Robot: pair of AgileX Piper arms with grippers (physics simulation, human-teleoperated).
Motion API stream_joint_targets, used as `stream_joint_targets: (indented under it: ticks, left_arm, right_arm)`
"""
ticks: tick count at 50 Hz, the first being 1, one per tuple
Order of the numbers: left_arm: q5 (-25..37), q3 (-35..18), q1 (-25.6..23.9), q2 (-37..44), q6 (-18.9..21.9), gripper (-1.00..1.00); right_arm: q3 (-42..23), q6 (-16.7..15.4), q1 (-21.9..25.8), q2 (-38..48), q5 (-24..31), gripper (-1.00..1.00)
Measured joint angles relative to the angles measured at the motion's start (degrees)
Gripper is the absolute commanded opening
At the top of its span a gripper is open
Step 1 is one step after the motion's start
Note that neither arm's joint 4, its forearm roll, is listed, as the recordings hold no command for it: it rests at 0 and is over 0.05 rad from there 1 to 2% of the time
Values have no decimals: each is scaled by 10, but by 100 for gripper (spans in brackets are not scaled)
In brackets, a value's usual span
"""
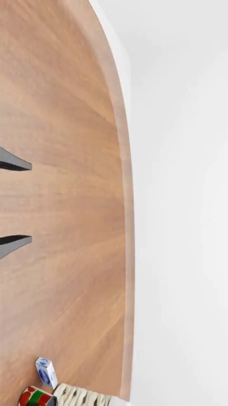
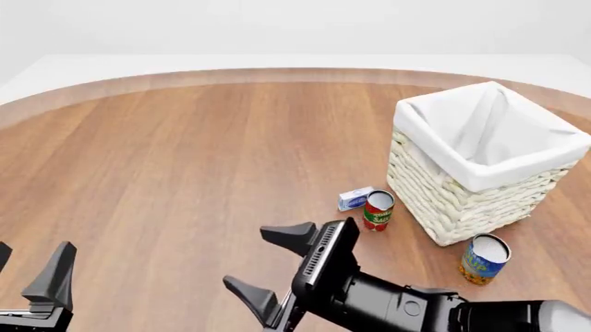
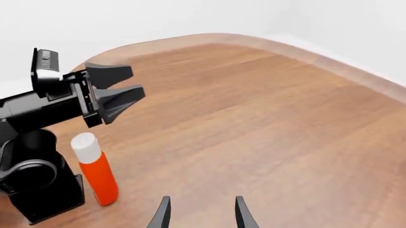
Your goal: Pick up the ketchup, and put it in the basket.
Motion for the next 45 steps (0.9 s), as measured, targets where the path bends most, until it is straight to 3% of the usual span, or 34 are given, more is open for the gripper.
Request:
stream_joint_targets:
  ticks: [45]
  left_arm:
    - [0, 0, 0, 0, 0, 100]
  right_arm:
    - [-92, 37, 71, 95, 41, 100]
